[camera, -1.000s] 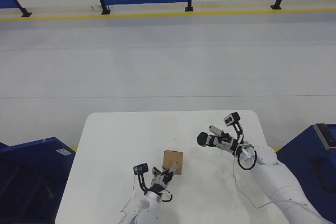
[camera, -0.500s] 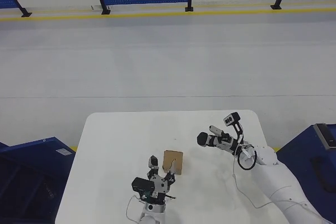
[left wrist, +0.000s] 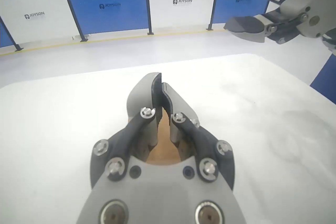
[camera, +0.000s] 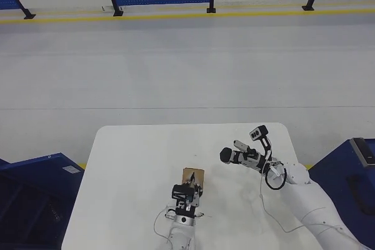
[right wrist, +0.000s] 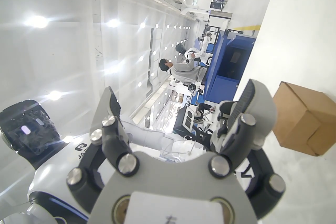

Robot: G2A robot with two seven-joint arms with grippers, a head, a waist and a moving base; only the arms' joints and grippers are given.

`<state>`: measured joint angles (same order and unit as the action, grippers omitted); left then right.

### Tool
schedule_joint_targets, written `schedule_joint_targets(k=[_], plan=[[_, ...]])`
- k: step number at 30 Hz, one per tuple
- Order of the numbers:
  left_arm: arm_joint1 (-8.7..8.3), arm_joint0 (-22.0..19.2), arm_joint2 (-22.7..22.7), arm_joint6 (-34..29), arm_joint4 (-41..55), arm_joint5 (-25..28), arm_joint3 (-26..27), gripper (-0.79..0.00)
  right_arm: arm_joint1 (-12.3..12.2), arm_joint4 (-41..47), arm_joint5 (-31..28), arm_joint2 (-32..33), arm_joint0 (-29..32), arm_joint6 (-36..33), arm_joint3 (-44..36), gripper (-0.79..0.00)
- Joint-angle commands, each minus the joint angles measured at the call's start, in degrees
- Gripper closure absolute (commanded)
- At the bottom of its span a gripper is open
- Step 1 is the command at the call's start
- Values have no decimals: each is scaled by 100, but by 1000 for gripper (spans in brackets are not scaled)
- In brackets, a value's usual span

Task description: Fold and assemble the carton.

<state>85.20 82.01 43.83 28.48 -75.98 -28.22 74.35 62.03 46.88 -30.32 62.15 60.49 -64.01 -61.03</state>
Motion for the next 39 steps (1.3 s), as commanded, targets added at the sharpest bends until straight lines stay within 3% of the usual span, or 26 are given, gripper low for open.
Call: schedule_joint_targets(k=[1, 8, 12, 20, 26, 32, 39], plan=[[-9, 11, 11, 10, -72, 62, 116, 0, 0, 0, 0, 0, 0, 0, 0, -785], [-9, 17, 13, -44, -50, 91, 101, 0, 0, 0, 0, 0, 0, 0, 0, -785], [5, -101, 184, -1008, 289, 217, 279, 0, 0, 0, 0, 0, 0, 0, 0, -785], [-3, -89, 80, -2290, -459, 21, 765, 0, 0, 0, 0, 0, 0, 0, 0, -785], [17, -38, 85, -2620, -643, -34, 757, 0, 0, 0, 0, 0, 0, 0, 0, -785], [81, -199, 92, -3016, -635, -41, 433, 0, 0, 0, 0, 0, 0, 0, 0, -785], [129, -64, 123, -2586, -525, -46, 602, 0, 0, 0, 0, 0, 0, 0, 0, -785]])
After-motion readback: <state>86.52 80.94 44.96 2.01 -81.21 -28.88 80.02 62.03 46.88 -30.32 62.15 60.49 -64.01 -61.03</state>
